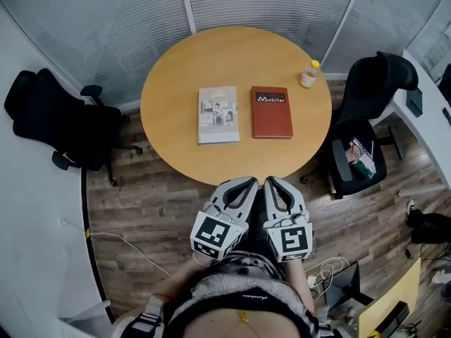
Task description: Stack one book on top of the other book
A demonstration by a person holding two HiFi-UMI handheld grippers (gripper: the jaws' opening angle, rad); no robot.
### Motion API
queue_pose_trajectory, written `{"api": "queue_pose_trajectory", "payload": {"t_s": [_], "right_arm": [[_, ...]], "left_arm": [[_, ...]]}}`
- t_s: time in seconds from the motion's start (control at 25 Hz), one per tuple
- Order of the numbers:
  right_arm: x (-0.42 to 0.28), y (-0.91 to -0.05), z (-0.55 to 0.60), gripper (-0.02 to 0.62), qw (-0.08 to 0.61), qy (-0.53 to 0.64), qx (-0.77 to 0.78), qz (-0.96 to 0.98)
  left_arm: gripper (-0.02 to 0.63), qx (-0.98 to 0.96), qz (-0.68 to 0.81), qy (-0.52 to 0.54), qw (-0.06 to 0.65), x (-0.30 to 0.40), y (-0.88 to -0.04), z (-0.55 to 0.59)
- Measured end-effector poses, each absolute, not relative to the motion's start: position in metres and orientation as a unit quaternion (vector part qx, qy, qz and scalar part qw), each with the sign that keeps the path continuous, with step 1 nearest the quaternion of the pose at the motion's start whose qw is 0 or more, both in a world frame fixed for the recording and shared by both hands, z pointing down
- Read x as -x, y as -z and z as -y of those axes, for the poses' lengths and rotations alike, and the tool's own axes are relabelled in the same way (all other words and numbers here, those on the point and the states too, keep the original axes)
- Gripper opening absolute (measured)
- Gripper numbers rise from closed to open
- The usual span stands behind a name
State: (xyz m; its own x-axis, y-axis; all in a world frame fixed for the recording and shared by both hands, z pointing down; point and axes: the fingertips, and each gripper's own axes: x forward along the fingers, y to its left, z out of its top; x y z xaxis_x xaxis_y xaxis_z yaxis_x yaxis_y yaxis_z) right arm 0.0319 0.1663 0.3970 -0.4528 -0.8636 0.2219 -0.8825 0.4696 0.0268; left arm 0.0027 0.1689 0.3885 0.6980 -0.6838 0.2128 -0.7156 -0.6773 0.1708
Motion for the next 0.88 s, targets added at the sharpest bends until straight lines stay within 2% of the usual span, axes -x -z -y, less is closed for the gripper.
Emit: {"api": "queue_pose_trajectory", "payload": {"t_s": [0.88], "right_arm": [[-0.061, -0.378, -0.017, 0.025, 0.092, -0.007, -0.441, 0.893]], "left_arm": [[0.018, -0.889, 0.436, -0.061, 0.123, -0.045, -0.379, -0.02]]}}
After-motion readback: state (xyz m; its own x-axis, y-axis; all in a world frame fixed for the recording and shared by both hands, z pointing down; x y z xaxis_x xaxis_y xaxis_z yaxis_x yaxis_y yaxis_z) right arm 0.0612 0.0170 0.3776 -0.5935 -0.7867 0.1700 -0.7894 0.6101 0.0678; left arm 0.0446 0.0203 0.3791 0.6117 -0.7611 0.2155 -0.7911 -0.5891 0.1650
